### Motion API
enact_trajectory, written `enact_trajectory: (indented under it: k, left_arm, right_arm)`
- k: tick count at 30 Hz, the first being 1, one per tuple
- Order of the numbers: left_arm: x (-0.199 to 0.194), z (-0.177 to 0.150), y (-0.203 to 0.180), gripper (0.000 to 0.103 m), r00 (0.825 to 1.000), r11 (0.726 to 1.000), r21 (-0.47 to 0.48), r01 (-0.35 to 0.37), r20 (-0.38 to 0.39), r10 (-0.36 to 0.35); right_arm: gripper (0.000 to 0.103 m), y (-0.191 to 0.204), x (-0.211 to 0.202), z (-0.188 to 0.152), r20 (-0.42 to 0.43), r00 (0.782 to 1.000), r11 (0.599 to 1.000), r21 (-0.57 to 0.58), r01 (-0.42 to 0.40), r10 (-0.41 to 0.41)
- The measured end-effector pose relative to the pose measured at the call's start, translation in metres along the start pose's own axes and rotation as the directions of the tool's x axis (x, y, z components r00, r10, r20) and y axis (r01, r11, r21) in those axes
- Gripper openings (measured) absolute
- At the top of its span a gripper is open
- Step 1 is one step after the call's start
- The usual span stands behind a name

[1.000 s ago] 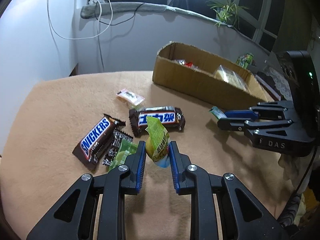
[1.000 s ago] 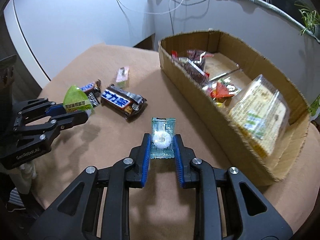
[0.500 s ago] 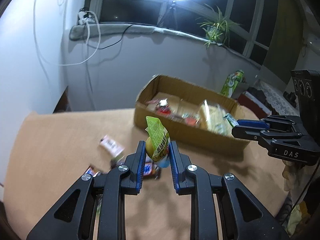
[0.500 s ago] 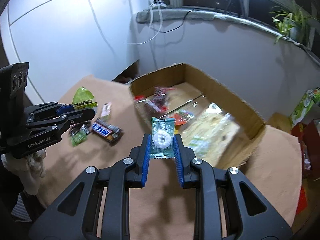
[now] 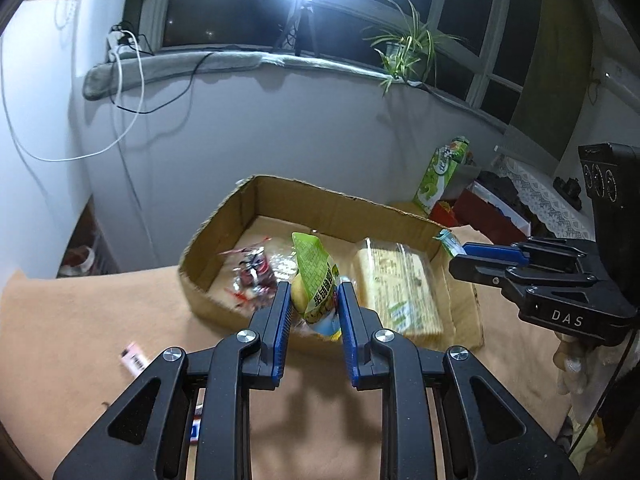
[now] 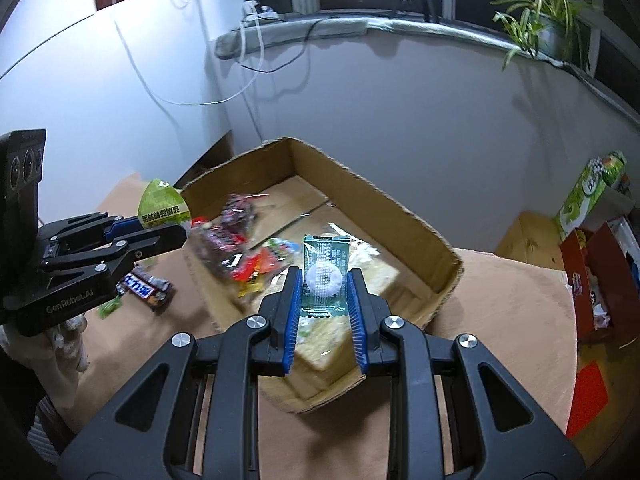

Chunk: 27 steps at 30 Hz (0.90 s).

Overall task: Organize snacks
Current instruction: 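Carry both candies over the box and open both grippers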

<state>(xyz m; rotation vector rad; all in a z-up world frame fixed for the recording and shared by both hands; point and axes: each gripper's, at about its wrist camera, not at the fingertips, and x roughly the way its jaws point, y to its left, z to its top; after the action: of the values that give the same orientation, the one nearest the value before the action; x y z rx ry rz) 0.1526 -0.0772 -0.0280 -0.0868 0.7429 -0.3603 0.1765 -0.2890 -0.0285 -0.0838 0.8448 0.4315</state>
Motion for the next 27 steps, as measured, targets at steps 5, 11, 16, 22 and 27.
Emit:
enact_trajectory:
  k: [5, 11, 16, 22, 27]
  left_arm:
    - [0.017, 0.0, -0.004, 0.021, 1.0, 1.0, 0.002, -0.005, -0.03, 0.005]
    - [0.029, -0.002, -0.008, 0.022, 0.998, 1.0, 0.005, -0.008, -0.055, 0.008]
    - [0.031, 0.001, -0.013, 0.026, 0.998, 1.0, 0.019, -0.018, -0.059, 0.019]
    - [0.027, 0.003, -0.017, 0.045, 0.998, 0.999, 0.027, -0.031, -0.046, 0.032]
    - [0.024, 0.004, -0.016, 0.045, 0.999, 0.999, 0.027, -0.032, -0.042, 0.033]
  right_arm:
    - [0.024, -0.013, 0.011, 0.0, -0.018, 1.0, 1.0, 0.01, 0.009, -0.009]
    - [0.024, -0.017, 0.016, -0.003, -0.025, 1.0, 1.0, 0.012, 0.009, -0.009]
    - [0.026, -0.014, 0.016, -0.003, -0.02, 1.0, 1.0, 0.003, 0.016, -0.016]
    - [0.046, -0.012, 0.013, -0.003, -0.01, 1.0, 1.0, 0.008, 0.023, -0.023]
    - [0.047, -0.008, 0.009, -0.002, -0.004, 1.0, 1.0, 0.003, 0.023, -0.023]
